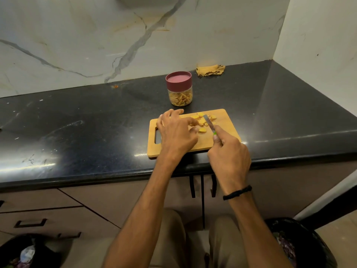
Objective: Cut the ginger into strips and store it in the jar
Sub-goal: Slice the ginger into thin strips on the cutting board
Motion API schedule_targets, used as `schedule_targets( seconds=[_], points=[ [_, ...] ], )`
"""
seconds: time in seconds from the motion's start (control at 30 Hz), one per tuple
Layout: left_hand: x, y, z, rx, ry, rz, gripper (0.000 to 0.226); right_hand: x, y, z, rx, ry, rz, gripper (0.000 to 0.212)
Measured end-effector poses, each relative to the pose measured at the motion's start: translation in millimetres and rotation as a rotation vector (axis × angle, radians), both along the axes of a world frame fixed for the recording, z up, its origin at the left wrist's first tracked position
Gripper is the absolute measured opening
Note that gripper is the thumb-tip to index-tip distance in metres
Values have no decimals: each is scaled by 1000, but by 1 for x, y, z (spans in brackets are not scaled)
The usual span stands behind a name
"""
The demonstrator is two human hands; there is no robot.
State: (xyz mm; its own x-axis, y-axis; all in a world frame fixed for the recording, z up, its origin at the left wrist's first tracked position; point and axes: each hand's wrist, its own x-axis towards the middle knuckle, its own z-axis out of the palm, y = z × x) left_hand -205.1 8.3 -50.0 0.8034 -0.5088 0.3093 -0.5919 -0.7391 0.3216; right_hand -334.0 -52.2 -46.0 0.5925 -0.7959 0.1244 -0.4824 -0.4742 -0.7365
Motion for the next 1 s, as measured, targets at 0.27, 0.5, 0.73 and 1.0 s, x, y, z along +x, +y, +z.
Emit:
schedule_targets(
  seconds=[0.27,0.5,0.73,1.0],
  points=[
    [-7,-8,-8,32,-38,1,29,-5,-5,-3,6,0,-14,38],
    [-12,-16,-6,66,-85,13,27,-7,-4,-2,22,-12,-17,38],
    [-19,9,-14,47,-151,299,37,-10,6,-9,35,16,62,38],
    [-3,34,-10,-56,-61,154,25,-8,15,-11,8,63,88,39]
  ],
)
